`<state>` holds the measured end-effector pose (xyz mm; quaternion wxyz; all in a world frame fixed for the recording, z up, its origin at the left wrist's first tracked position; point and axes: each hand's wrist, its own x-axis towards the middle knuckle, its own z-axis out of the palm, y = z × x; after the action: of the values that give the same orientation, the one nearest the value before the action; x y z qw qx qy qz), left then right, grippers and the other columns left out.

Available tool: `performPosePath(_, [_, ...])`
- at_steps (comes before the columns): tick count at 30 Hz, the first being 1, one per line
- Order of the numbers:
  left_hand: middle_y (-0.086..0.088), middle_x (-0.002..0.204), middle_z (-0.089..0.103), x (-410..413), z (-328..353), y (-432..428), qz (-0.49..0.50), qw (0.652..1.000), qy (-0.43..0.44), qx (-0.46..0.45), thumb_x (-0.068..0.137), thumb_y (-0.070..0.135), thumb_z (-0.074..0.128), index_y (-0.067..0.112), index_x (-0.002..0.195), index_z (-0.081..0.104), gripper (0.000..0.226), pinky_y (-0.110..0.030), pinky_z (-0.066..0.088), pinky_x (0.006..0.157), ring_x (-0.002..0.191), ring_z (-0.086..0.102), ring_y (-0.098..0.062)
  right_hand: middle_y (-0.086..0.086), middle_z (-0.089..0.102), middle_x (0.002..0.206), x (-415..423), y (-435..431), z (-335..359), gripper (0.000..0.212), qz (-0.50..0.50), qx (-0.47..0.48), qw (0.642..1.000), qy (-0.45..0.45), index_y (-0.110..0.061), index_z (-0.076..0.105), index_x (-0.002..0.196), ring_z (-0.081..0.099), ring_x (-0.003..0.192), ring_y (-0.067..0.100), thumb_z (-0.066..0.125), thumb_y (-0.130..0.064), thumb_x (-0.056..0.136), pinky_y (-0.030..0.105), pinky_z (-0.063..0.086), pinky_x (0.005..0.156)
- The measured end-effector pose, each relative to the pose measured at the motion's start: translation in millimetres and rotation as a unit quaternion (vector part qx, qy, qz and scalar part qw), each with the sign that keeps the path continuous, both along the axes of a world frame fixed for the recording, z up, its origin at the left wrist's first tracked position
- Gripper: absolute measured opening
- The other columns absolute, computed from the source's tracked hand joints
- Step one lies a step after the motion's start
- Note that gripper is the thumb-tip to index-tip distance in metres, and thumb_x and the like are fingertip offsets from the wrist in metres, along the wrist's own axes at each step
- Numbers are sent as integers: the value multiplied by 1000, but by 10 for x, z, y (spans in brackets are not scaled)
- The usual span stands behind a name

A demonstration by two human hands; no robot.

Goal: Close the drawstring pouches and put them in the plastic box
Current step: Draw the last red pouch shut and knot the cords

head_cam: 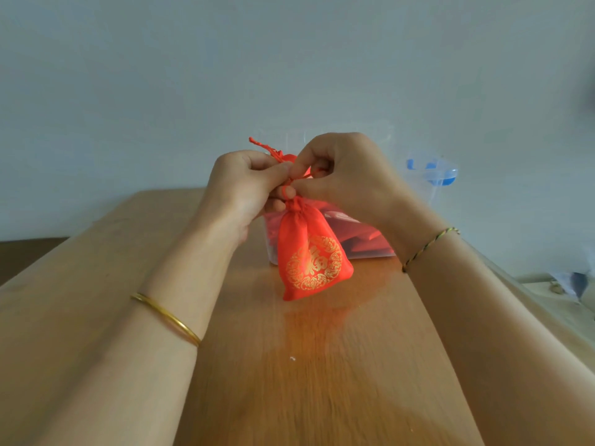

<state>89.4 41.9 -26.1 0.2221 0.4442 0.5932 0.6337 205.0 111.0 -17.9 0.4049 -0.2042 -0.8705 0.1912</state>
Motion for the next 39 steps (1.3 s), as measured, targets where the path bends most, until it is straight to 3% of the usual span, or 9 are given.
performPosePath(7, [-3, 57, 62, -1, 68, -48, -44, 998, -47, -15, 85, 1, 59, 6, 83, 58, 5, -15, 49, 48, 52, 58, -9, -13, 43, 42, -4, -12, 4, 8, -33, 13, 999, -24, -6, 72, 77, 46, 45, -7, 66, -6, 71, 10, 34, 48])
performPosePath(10, [-8, 80, 57, -27, 91, -69, -57, 998, -33, -24, 76, -10, 65, 6, 105, 53, 35, -23, 54, 64, 70, 58, -19, 0, 60, 51, 33, 5, -12, 8, -12, -110, 994, 3, -1, 71, 75, 45, 46, 0, 65, -5, 73, 18, 39, 48])
performPosePath(12, [-4, 87, 54, -31, 91, -75, -5, 998, 53, -20, 73, -7, 70, 11, 109, 52, 44, -30, 54, 74, 80, 59, -21, 2, 50, 47, 56, 13, -33, 13, 18, -246, 969, 23, -4, 66, 65, 38, 41, 8, 64, -6, 77, 20, 28, 40])
performPosePath(14, [0, 90, 54, -17, 91, -68, 45, 989, 144, 0, 72, 0, 73, 21, 97, 52, 39, -25, 54, 70, 85, 59, -17, -2, 32, 46, 59, 46, -52, 25, 70, -366, 927, 41, -10, 54, 58, 23, 39, 10, 61, -6, 81, 23, 13, 43])
performPosePath(18, [3, 77, 58, 32, 78, -42, 79, 964, 249, 45, 77, 4, 70, 25, 77, 51, 28, -25, 50, 65, 73, 61, -15, -5, 29, 44, 77, 111, -67, 38, 150, -509, 844, 80, -14, 51, 50, 18, 35, 5, 55, -6, 86, 18, 11, 38])
performPosePath(23, [-8, 80, 70, 27, 71, -53, 54, 964, 258, 34, 79, 3, 66, 20, 75, 68, 18, -38, 56, 80, 77, 69, -22, -6, 28, 45, 88, 121, -53, 31, 171, -590, 782, 105, -14, 45, 60, 20, 32, 2, 51, -9, 90, 13, 12, 34])
performPosePath(28, [11, 86, 66, 47, 107, -95, 18, 970, 240, 39, 78, 5, 70, 23, 76, 69, 18, -29, 54, 86, 84, 67, -10, -8, 29, 42, 106, 108, -21, 31, 167, -627, 752, 118, -16, 40, 63, 21, 30, 3, 50, -13, 92, 12, 13, 33])
performPosePath(35, [-2, 101, 65, 65, 51, -33, 83, 952, 286, 69, 76, 5, 71, 12, 78, 72, 7, -30, 51, 88, 86, 65, -12, -7, 31, 42, 90, 87, -38, 30, 168, -611, 766, 108, -15, 43, 63, 21, 32, 1, 52, -13, 92, 12, 14, 35])
performPosePath(39, [-3, 96, 60, -5, 36, -9, 137, 905, 397, 68, 80, 5, 64, 3, 76, 68, 6, -22, 43, 81, 87, 57, -12, -3, 39, 45, 142, 86, -5, 17, 104, -487, 863, 88, -8, 57, 69, 27, 34, 3, 61, -7, 86, 14, 20, 33])
